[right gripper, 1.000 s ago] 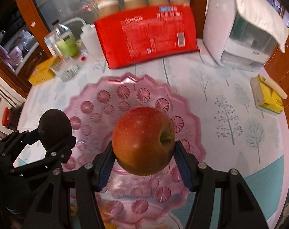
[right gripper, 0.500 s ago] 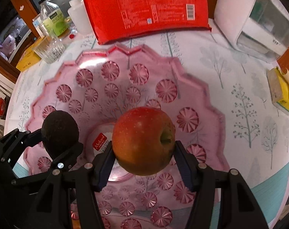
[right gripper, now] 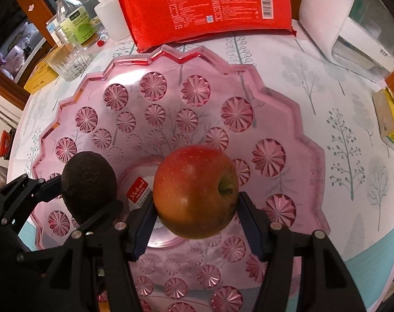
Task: Organize fruits
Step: 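Carry the avocado and apple to the pink glass bowl with both tools, then open both tools to release avocado and apple into the bowl, withdraw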
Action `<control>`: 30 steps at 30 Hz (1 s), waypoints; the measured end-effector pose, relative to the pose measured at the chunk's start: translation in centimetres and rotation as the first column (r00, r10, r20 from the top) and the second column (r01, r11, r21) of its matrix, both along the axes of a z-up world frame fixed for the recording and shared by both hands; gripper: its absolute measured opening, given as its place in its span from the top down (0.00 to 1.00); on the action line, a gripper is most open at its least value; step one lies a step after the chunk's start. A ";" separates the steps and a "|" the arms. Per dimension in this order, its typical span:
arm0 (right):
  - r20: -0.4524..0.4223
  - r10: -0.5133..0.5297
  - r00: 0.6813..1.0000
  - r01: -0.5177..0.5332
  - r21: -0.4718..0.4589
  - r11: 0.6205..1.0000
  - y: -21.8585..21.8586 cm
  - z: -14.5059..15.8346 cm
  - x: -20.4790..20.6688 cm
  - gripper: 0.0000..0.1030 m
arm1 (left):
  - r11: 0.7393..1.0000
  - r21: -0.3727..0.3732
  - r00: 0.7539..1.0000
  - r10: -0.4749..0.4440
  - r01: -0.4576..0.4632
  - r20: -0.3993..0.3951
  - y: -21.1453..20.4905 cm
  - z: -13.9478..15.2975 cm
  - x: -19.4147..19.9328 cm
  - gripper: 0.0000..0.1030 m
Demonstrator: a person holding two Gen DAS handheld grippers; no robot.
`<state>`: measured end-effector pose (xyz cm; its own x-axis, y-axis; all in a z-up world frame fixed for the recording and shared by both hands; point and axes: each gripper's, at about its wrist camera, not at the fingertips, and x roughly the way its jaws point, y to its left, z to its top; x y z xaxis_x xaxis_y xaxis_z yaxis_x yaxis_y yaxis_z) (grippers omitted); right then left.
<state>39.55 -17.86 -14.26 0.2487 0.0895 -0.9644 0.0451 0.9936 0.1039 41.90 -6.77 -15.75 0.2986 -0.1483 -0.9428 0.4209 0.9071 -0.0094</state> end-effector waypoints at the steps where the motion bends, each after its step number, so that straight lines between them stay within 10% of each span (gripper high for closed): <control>1: 0.001 -0.001 1.000 0.001 0.003 1.000 0.0 0.0 0.0 0.40 | 1.000 -0.001 1.000 -0.003 0.003 0.002 -0.1 0.1 -0.2 0.45; 8: 0.017 -0.015 1.000 0.014 0.031 0.999 -0.3 0.3 -0.1 0.39 | 0.999 -0.017 0.997 -0.050 0.051 0.053 -0.6 1.7 -1.3 0.11; 30: 0.162 -0.073 0.984 0.053 0.122 0.991 -2.3 7.1 -4.7 0.39 | 0.999 -0.024 0.990 0.030 -0.027 0.141 2.0 8.0 -5.6 0.11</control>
<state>34.86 -20.11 -7.20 0.4131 0.1776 -0.8932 0.0798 0.9700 0.2298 36.28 -4.79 -7.74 0.4329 -0.1584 -0.8874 0.3937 0.9188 0.0280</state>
